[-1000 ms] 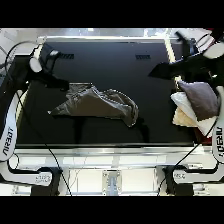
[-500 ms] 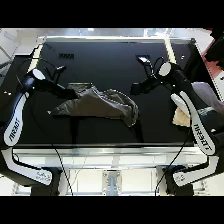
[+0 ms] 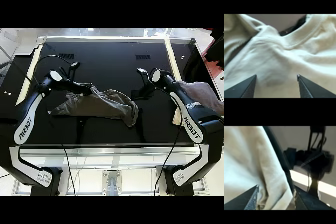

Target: Fold the shirts.

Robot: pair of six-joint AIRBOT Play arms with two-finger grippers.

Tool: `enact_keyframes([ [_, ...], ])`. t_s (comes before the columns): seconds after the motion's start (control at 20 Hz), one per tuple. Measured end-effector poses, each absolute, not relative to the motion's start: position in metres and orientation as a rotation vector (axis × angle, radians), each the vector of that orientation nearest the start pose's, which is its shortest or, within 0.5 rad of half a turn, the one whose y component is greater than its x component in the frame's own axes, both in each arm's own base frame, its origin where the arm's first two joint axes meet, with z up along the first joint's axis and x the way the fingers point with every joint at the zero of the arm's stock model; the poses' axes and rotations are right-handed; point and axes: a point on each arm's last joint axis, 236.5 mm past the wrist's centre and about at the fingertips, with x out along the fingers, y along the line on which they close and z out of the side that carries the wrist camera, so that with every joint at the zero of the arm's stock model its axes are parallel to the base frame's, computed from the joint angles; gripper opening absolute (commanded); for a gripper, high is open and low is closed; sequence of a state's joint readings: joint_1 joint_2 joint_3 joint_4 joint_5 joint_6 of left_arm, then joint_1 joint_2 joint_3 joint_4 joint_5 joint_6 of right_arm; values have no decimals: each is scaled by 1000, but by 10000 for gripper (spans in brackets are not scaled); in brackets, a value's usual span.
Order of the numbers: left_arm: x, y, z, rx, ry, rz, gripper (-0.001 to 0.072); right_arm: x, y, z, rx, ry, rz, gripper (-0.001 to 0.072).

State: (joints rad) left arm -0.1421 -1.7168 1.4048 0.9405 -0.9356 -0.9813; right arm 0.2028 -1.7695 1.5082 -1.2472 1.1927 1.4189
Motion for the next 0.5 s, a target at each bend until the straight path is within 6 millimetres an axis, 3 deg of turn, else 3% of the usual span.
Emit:
enact_keyframes([
  [0.2, 474, -199, -59, -55, 1111, -678, 531, 408, 155, -83, 17, 1572, 441, 481],
  [0.25, 474, -201, -62, -69, 1118, -668, 437, 401, 155, -84, 10, 1603, 448, 476],
  [0.35, 474, -203, -65, -83, 1126, -659, 194, 391, 158, -84, 2, 1638, 462, 293],
  [0.4, 474, -204, -66, -88, 1129, -655, 179, 388, 161, -84, 1, 1649, 470, 227],
  [0.5, 475, -204, -68, -94, 1132, -650, 181, 380, 169, -83, -8, 1670, 491, 229],
])
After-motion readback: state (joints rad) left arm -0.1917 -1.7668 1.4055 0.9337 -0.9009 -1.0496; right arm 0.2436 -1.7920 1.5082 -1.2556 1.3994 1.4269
